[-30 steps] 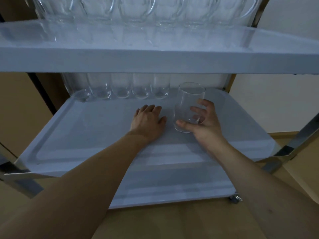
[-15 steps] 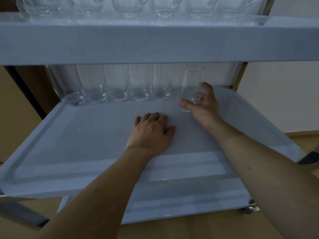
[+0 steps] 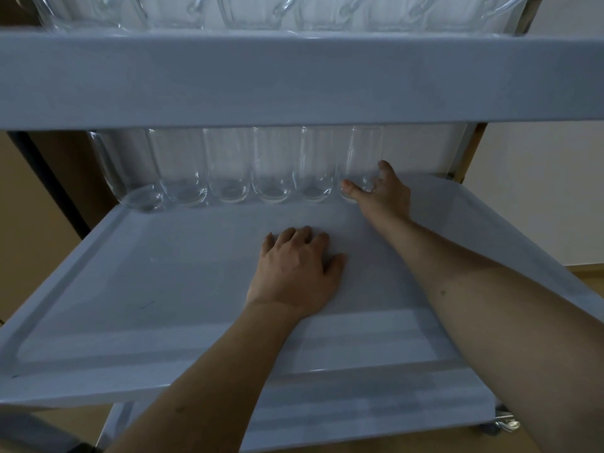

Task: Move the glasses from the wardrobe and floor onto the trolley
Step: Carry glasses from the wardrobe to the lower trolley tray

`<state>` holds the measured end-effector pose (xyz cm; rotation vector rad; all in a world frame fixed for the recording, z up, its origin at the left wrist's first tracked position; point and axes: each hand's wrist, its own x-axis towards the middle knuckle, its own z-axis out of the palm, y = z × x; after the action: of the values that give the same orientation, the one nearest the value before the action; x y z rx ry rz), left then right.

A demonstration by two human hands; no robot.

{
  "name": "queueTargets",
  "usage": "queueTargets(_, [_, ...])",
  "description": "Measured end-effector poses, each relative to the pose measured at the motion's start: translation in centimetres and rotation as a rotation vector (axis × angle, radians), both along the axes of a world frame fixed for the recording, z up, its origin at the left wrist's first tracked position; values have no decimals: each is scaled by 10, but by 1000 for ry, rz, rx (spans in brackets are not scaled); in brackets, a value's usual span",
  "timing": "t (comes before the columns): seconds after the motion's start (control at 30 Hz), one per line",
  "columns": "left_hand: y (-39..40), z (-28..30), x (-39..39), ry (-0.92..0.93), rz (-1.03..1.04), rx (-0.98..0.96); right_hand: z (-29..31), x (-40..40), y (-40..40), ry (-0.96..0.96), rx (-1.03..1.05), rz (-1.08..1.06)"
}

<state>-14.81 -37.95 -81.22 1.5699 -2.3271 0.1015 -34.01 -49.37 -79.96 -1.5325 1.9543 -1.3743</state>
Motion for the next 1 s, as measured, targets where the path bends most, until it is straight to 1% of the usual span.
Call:
queueTargets(0.33, [-2,-2,-2,8,2,-7,-3,3,-7,79,108,6])
queueTargets(0.57, [-4,-2,0,11,0,1,4,4,4,6,89,-66])
queueTargets(0.63, [-4,-1,1,13,0,-1,6,5,13,20,82,-69])
queueTargets(0.83, [-4,2,0,14,5,16,8,11,64,223,151,-17])
queueTargets(1.0, [1,9,-1,28,5,62,11,4,124,463,203,74])
